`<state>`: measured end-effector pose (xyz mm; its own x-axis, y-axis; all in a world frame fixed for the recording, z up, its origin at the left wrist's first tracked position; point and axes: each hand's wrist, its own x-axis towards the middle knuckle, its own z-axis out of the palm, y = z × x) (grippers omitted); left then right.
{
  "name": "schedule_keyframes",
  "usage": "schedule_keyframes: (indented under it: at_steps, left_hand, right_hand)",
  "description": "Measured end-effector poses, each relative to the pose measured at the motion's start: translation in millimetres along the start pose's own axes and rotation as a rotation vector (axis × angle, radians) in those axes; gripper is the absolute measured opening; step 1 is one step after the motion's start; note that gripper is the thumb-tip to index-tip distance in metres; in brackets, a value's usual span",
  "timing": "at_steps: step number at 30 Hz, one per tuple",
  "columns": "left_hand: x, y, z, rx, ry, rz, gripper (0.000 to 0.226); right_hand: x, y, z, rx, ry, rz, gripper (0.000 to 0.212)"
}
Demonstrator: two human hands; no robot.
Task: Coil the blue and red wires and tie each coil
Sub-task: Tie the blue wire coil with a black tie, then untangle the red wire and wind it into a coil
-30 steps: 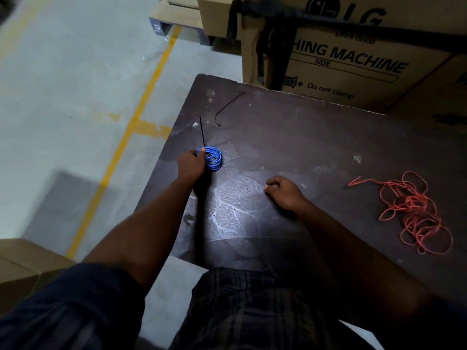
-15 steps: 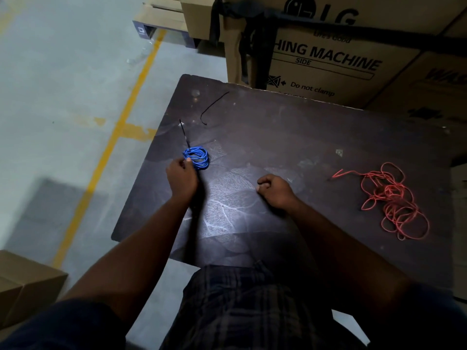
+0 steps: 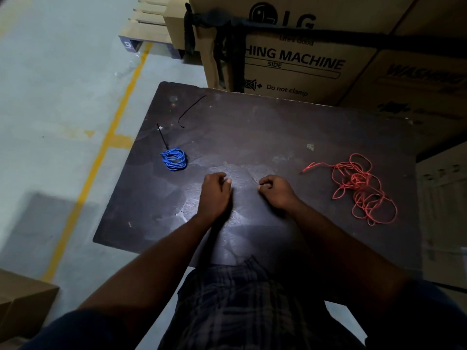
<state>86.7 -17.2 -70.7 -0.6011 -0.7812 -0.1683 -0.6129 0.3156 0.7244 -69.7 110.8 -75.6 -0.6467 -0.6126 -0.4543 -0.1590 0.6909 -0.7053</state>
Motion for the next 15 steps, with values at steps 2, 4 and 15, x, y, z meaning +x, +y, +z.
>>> schedule_keyframes:
  at_steps: [2,4,15]
  left_hand:
    - [-6.2,15.8,13.8,0.006,-0.039,0.014,0.03]
    - [-11.2,29.4,27.6,0.022,-0.072,0.043,0.03]
    - [-22.7,99.2,97.8,0.176,-0.342,0.238,0.034]
  right_hand:
    - [-3.4,12.7,-11.9,0.012,0.011,0.007,0.015]
    - [-8.2,25.0,-24.8,0.018,0.024,0.005,0.011]
    - [-43.9,76.8,-112.1,0.052,0.315,-0.117,0.015]
